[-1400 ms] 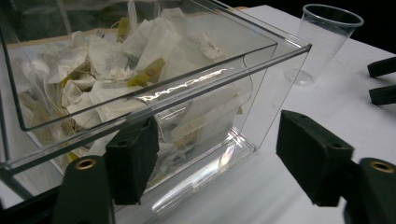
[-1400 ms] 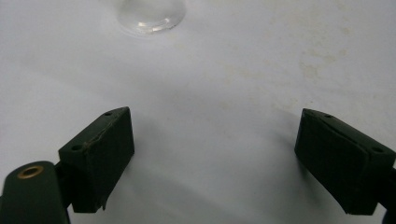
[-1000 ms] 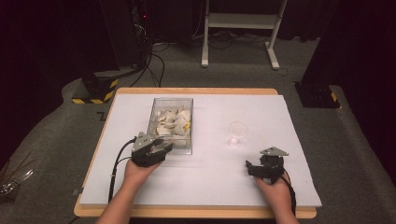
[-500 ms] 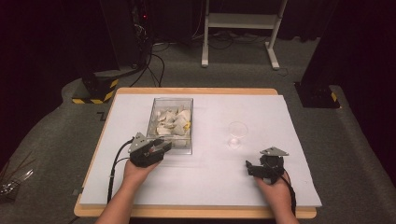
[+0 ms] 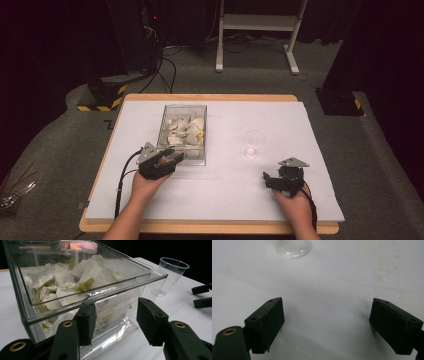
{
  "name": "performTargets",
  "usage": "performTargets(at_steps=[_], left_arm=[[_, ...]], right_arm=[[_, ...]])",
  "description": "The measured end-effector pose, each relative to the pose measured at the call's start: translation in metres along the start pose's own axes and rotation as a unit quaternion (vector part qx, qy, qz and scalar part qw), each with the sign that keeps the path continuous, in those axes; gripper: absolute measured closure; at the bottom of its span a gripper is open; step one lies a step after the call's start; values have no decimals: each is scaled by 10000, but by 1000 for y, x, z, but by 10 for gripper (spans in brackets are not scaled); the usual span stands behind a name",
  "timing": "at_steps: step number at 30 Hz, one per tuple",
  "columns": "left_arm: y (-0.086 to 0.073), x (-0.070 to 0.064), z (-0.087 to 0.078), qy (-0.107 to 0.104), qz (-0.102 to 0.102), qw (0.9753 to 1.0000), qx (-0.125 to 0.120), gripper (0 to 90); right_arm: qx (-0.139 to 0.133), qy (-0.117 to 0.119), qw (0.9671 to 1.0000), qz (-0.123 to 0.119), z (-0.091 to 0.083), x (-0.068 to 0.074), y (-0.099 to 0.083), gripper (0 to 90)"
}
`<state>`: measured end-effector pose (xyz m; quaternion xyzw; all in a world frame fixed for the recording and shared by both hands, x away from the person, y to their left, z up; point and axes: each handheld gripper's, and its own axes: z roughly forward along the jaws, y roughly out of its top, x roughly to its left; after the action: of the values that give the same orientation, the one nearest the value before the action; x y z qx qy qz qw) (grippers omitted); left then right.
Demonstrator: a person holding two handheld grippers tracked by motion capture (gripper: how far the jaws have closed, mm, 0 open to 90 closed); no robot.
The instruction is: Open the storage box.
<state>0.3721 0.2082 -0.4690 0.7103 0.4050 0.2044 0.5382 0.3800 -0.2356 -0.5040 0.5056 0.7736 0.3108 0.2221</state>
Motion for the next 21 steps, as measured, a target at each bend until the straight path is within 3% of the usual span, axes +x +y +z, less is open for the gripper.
performTargets(at_steps=[11,17,21], left_arm=[[-2,5,1,-148,165,9998,-2,527],[-2,6,0,-214,33,9998,42,557],[-3,5,-3,-252,119,9996,35,581]], right_arm=[[0,-3,10000,6,0,0,0,123],[-2,-4,10000,4,0,0,0,124],[-3,-4,10000,3,0,0,0,124]])
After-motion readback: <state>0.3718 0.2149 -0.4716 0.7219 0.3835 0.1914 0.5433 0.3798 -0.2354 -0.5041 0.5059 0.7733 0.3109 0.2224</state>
